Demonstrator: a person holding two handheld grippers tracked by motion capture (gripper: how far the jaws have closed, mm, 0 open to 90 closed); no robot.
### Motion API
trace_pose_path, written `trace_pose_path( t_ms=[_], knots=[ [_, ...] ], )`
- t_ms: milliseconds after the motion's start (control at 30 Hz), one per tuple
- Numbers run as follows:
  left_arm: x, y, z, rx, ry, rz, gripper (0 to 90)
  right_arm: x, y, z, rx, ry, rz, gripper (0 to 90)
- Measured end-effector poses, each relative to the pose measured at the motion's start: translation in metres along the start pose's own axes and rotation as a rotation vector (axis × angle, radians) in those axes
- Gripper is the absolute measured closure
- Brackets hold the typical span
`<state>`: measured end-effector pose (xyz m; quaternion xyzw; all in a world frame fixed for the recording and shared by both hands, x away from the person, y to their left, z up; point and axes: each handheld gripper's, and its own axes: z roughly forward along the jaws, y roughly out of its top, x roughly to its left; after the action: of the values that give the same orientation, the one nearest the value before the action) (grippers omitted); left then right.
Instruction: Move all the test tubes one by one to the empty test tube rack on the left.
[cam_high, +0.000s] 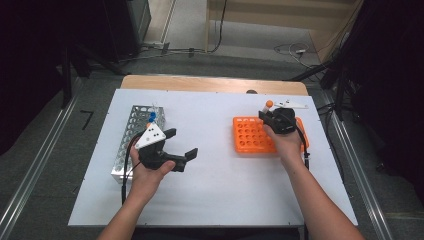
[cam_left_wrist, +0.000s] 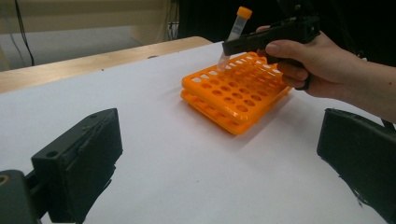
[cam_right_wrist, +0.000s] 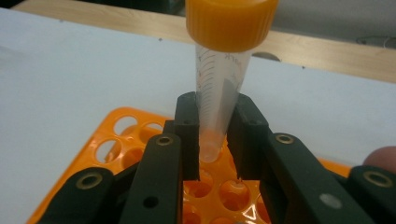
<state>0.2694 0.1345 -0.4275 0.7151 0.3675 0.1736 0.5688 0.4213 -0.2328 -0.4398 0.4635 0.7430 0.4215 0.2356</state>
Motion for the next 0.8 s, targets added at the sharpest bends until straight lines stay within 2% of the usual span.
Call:
trace_pose_path(
  t_ms=[233, 433, 667, 800],
  knots=[
    [-0.004, 0.001, 0.001, -0.003, -0.016, 0.011, 1.9, 0.013, 0.001, -0.025, -0.057, 0.083, -0.049, 72.7],
    [-0.007, 0.001, 0.002, -0.004, -0.030, 0.012, 1.9, 0.027, -0.007, -0.044, -0.077, 0.160, -0.062, 72.7],
    [-0.008, 0.001, 0.003, -0.003, -0.038, 0.009, 0.5, 0.041, -0.019, -0.064, -0.089, 0.230, -0.100, 72.7],
    [-0.011, 0.001, 0.004, -0.009, -0.055, 0.024, 0.0, 0.046, -0.025, -0.074, -0.100, 0.269, -0.120, 72.7]
  ],
)
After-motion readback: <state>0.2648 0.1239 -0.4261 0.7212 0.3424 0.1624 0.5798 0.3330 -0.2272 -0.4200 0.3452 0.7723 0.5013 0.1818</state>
